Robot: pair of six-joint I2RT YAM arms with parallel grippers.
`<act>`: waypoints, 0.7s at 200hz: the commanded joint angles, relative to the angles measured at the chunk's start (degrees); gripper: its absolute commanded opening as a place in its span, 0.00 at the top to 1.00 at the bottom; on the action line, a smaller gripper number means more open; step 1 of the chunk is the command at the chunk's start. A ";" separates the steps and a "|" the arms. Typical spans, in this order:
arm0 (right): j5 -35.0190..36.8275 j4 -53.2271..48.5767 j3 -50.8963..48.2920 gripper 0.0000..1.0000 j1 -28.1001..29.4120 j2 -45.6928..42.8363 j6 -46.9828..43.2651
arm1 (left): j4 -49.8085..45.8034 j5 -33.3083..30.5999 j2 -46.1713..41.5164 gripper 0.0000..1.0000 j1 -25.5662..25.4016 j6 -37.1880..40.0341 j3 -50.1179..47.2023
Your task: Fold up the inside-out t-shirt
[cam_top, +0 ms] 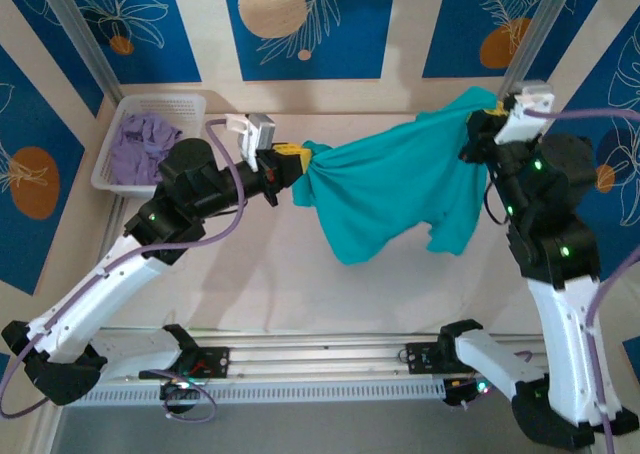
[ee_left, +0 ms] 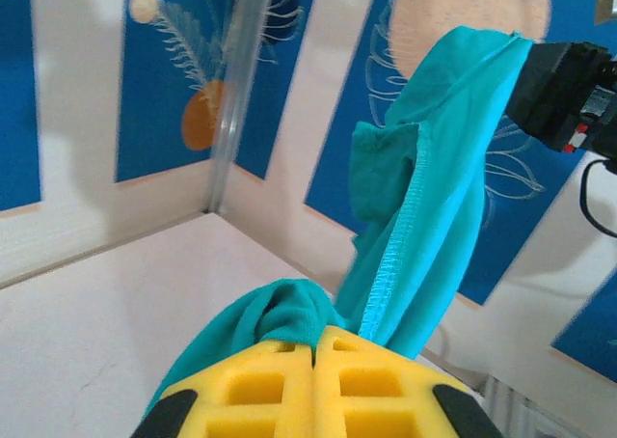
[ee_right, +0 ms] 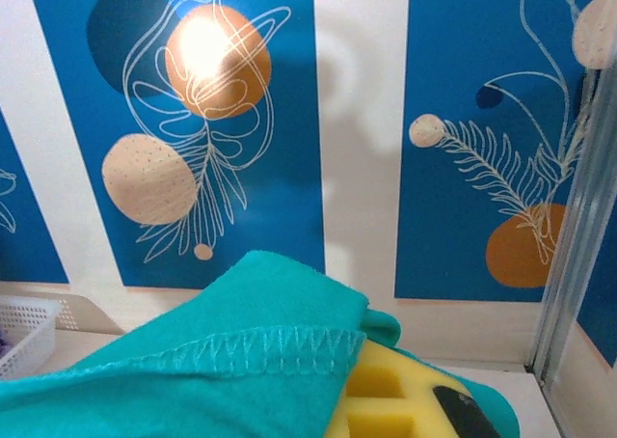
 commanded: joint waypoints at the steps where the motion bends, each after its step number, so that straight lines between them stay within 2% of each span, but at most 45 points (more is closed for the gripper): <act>1: -5.04 5.06 0.48 0.97 -0.45 9.40 -0.19 | -2.70 -12.15 0.64 1.00 0.94 -1.37 -2.64; 19: -10.61 7.68 1.46 0.93 0.65 18.53 1.78 | -4.32 -18.49 1.78 1.00 4.68 -4.12 -6.83; 32: -12.23 7.17 4.28 0.88 2.87 27.28 2.08 | -4.05 -19.11 3.43 1.00 9.28 -7.35 -10.61; 40: -12.16 5.33 7.02 0.84 4.45 32.84 1.46 | -3.28 -17.40 4.88 1.00 12.81 -10.05 -12.91; 64: -9.70 1.28 11.88 0.65 7.79 44.56 0.60 | -0.15 -11.74 11.14 0.69 20.21 -12.65 -17.67; 85: -13.14 1.80 7.97 0.53 8.39 44.95 2.25 | -2.16 -8.13 15.54 0.48 23.20 -11.35 -18.31; 105: -15.38 1.46 -0.19 0.48 9.99 41.15 5.73 | -1.54 -8.14 14.74 0.32 23.53 -10.06 -22.15; 119: -17.61 1.90 -8.50 0.44 12.17 37.36 8.78 | -2.15 -8.87 13.76 0.26 23.53 -9.41 -25.05; 140: -18.98 1.39 -21.15 0.40 17.12 31.46 13.06 | -6.01 -12.02 12.57 0.22 23.53 -7.91 -28.58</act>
